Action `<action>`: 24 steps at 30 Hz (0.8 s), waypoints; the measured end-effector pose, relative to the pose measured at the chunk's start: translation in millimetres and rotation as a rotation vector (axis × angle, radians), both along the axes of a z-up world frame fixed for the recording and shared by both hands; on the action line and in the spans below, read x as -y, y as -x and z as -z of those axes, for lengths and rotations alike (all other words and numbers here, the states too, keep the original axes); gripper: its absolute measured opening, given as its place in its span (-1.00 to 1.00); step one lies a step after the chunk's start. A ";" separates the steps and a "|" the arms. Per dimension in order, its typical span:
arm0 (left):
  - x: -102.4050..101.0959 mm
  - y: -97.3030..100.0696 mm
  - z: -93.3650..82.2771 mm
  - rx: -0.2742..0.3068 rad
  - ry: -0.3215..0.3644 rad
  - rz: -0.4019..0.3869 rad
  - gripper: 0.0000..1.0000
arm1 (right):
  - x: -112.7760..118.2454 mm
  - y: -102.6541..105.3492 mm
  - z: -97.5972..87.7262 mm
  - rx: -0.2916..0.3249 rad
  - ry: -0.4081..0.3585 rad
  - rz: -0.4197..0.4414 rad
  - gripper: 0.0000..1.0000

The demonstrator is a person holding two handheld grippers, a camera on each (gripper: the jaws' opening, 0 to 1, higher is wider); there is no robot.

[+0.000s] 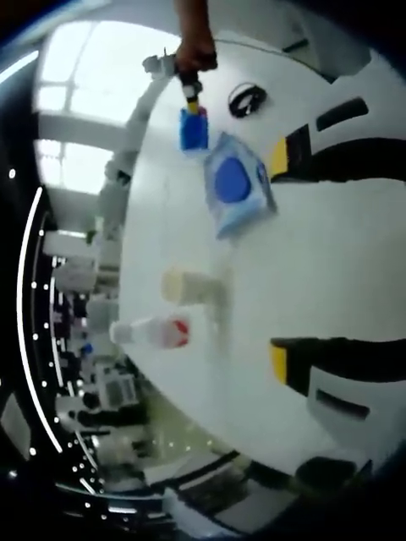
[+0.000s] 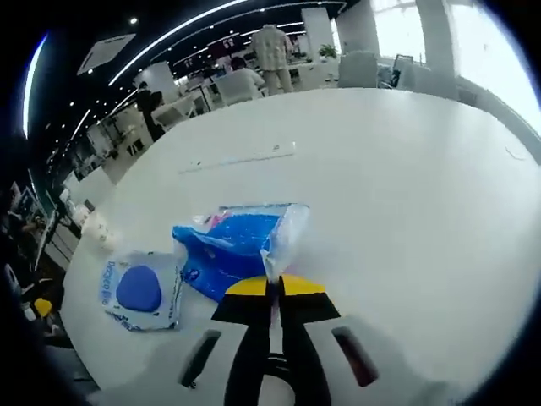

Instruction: Arrange the tabletop items into an orderly group along one side of the table until the central work area is clear of visible clutter.

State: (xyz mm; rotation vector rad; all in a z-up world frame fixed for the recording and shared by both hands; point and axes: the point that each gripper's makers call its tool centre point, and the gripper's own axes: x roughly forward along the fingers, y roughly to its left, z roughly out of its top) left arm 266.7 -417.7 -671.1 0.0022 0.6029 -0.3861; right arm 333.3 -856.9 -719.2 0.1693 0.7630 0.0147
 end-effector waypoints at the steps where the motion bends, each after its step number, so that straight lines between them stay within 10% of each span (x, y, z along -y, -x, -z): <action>1: 0.4 0.4 1.6 -0.005 -0.001 0.004 0.42 | 1.8 -0.4 2.6 -0.009 0.009 -0.003 -0.96; 16: -0.1 4.5 12.0 -0.039 -0.032 0.013 0.41 | 11.9 -19.5 23.6 -0.050 0.145 -0.077 -0.95; 24: -1.4 4.1 17.2 -0.053 -0.058 0.015 0.40 | -29.9 27.5 -13.7 -0.045 0.158 -0.110 -0.95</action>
